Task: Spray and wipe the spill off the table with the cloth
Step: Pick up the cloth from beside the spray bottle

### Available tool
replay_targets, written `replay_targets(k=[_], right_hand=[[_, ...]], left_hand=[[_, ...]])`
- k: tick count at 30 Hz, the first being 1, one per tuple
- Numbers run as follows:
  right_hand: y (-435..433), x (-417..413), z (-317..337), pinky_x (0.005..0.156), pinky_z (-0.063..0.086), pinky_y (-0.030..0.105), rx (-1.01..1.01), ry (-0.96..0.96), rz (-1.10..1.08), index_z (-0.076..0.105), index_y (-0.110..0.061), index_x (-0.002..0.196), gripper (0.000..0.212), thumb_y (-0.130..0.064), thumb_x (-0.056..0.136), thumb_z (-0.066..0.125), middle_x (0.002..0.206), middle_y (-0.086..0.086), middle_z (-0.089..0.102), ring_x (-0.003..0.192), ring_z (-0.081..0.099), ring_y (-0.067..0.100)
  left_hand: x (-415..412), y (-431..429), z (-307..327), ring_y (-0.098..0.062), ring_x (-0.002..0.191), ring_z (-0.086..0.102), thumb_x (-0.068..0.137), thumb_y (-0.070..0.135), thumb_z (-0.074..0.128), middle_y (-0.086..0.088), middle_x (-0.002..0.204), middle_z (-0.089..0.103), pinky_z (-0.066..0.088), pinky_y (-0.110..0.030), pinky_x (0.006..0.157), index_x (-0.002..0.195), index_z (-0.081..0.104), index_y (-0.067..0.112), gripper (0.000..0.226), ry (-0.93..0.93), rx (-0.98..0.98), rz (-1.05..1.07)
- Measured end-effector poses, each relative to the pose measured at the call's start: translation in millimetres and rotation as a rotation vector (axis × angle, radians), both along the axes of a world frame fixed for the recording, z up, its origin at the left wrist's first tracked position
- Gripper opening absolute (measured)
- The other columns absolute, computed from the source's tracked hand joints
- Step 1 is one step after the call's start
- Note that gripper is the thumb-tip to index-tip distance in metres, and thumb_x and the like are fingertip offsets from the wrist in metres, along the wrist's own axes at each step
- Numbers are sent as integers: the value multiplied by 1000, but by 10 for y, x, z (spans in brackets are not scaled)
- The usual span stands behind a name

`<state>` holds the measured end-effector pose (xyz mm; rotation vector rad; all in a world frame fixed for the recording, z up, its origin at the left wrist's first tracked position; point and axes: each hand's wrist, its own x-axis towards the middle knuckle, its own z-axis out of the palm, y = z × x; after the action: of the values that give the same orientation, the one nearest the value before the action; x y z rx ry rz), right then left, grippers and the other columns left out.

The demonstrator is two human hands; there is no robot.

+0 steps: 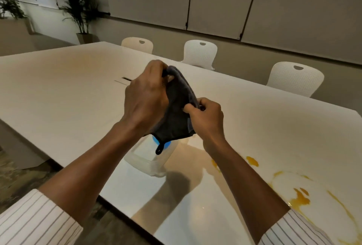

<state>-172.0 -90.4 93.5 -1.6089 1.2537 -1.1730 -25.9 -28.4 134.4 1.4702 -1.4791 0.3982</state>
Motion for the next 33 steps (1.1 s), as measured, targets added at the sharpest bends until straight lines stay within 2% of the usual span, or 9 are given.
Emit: replay_targets(k=[3, 5, 8, 10, 20, 24, 26, 29, 33], right_hand=[[-66, -285, 158, 62, 57, 50, -50, -36, 12, 70, -9, 80, 32, -38, 67, 75, 79, 17, 69, 75, 69, 30], [-90, -482, 225, 62, 54, 43, -65, -77, 60, 72, -8, 80, 24, -28, 69, 79, 75, 18, 69, 68, 64, 24], [-97, -742, 287, 64, 54, 35, -78, -117, 141, 75, -12, 82, 8, -15, 77, 80, 73, 5, 71, 69, 67, 19], [-99, -882, 302, 65, 55, 29, -104, -134, 182, 76, -14, 86, 7, -12, 81, 80, 78, 2, 73, 72, 69, 16], [-11, -1137, 158, 78, 57, 34, 34, -291, 433, 75, -6, 103, 12, -9, 92, 72, 99, 13, 74, 93, 71, 29], [21, -1045, 105, 86, 60, 42, 126, -207, 578, 74, -4, 106, 16, -10, 91, 71, 103, 20, 73, 96, 71, 35], [18, -953, 51, 92, 60, 46, 150, -157, 614, 76, -4, 105, 17, -10, 89, 73, 104, 20, 74, 98, 72, 37], [-20, -816, -34, 96, 59, 51, 173, -73, 604, 78, -8, 104, 18, -14, 86, 77, 104, 17, 77, 102, 72, 38], [-95, -669, -41, 92, 62, 48, 187, 89, 577, 79, -12, 99, 18, -19, 83, 82, 96, 9, 79, 93, 75, 28]], left_hand=[[-51, -46, 165, -28, 86, 61, 111, 26, 52, -13, 106, 73, 50, -44, 68, 120, 63, 8, 23, 66, -6, -84], [-95, -55, 244, -28, 84, 61, 112, 23, 58, -9, 102, 72, 52, -43, 69, 118, 65, 9, 17, 83, 21, -126], [-164, -14, 331, -18, 75, 58, 111, 27, 61, -2, 94, 69, 43, -21, 61, 114, 67, 11, 17, 113, 63, -175], [-196, 18, 334, -13, 77, 63, 110, 30, 61, 0, 92, 71, 48, -24, 64, 111, 70, 14, 19, 180, 104, -213], [-198, 308, -128, -10, 79, 73, 80, 50, 78, 3, 81, 77, 60, -22, 73, 80, 84, 22, 29, 1095, 288, -875], [-286, 437, -562, -36, 134, 68, 66, 57, 91, -17, 148, 68, 60, -44, 106, 138, 71, 13, 87, 1243, 380, -1039], [-334, 502, -735, -43, 137, 63, 65, 46, 90, -24, 152, 63, 56, -51, 113, 146, 64, 6, 94, 1295, 464, -1148], [-419, 628, -907, -34, 122, 73, 59, 34, 91, -19, 138, 74, 62, -41, 103, 137, 74, 11, 83, 1430, 484, -1137], [-299, 722, -964, -31, 153, 52, 75, 26, 76, -13, 165, 55, 42, -43, 126, 155, 57, 8, 83, 1596, 300, -1186]])
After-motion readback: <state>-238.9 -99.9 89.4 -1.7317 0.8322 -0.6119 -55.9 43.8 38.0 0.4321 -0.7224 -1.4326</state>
